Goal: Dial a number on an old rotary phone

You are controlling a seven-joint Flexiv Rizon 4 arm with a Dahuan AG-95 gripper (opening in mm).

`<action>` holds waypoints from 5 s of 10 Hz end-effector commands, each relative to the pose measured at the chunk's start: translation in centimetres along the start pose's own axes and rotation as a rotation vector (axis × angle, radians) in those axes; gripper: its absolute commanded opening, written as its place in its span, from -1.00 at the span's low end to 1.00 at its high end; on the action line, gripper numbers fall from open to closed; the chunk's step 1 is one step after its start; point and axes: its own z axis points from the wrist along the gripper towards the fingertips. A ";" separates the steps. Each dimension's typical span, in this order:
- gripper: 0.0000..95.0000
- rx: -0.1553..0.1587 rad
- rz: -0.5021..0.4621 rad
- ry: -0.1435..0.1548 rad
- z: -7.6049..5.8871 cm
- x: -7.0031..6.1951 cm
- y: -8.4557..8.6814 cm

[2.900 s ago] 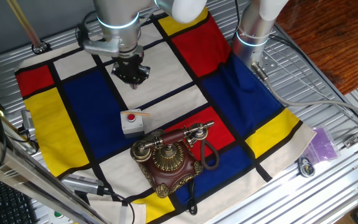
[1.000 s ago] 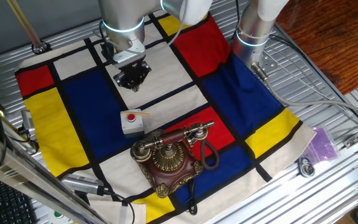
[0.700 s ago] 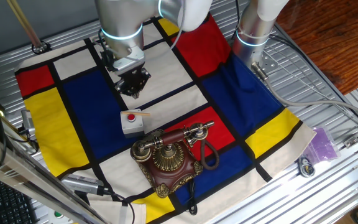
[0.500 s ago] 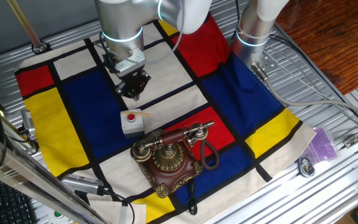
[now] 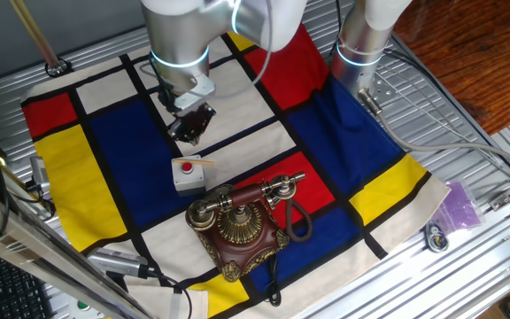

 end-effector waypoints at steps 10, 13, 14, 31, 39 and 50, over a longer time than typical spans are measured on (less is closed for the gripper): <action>-1.00 0.012 -0.261 -0.025 0.0 0.0 0.0; -0.60 0.027 -0.310 -0.016 0.4 -1.6 0.1; -0.60 0.031 -0.328 -0.016 0.6 -2.0 0.0; -0.60 0.019 0.157 -0.019 1.3 -3.2 0.1; -0.60 0.005 0.600 -0.014 1.3 -3.2 0.3; -0.60 -0.137 1.313 -0.024 1.6 -3.3 1.0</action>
